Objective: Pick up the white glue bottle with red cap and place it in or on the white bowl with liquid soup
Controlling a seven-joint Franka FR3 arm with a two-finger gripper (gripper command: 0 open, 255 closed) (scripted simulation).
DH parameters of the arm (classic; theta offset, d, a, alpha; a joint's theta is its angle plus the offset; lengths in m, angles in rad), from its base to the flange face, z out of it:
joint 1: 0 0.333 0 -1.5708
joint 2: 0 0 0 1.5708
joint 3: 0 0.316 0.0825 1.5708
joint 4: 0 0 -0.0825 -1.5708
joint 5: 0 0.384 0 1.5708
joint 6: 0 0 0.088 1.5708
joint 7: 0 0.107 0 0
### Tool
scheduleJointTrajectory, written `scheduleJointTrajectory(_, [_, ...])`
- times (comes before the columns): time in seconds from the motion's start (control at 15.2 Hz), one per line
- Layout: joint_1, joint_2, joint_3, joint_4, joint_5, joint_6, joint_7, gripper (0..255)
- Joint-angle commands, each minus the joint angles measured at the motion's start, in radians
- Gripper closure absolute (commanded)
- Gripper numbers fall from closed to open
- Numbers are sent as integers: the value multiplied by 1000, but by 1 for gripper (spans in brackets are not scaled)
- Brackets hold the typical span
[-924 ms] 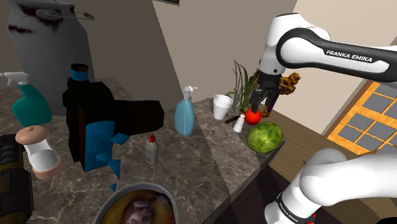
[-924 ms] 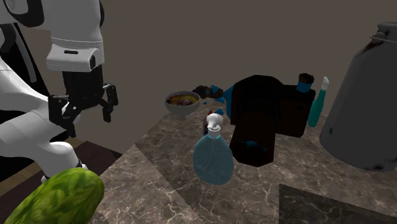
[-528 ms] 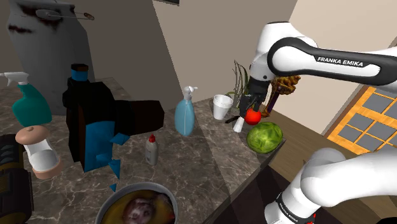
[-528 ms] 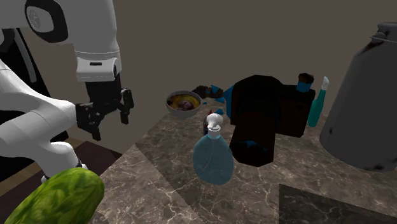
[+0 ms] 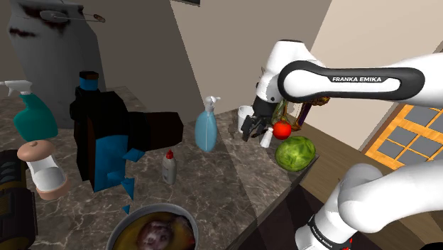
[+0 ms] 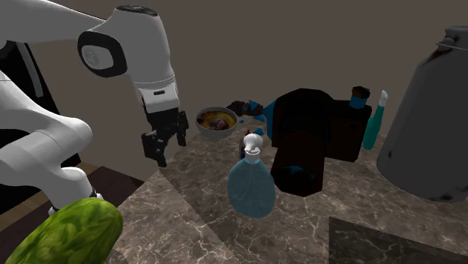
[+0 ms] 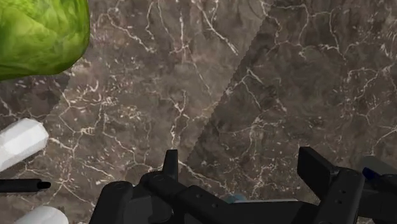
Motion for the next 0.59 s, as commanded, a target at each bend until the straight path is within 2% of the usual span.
scheduleJointTrajectory(0.0, [25, 25, 17, -14, 34, 71, 2, 0])
scheduleJointTrajectory(0.53, [117, 193, 81, 4, 152, 341, -14, 0])
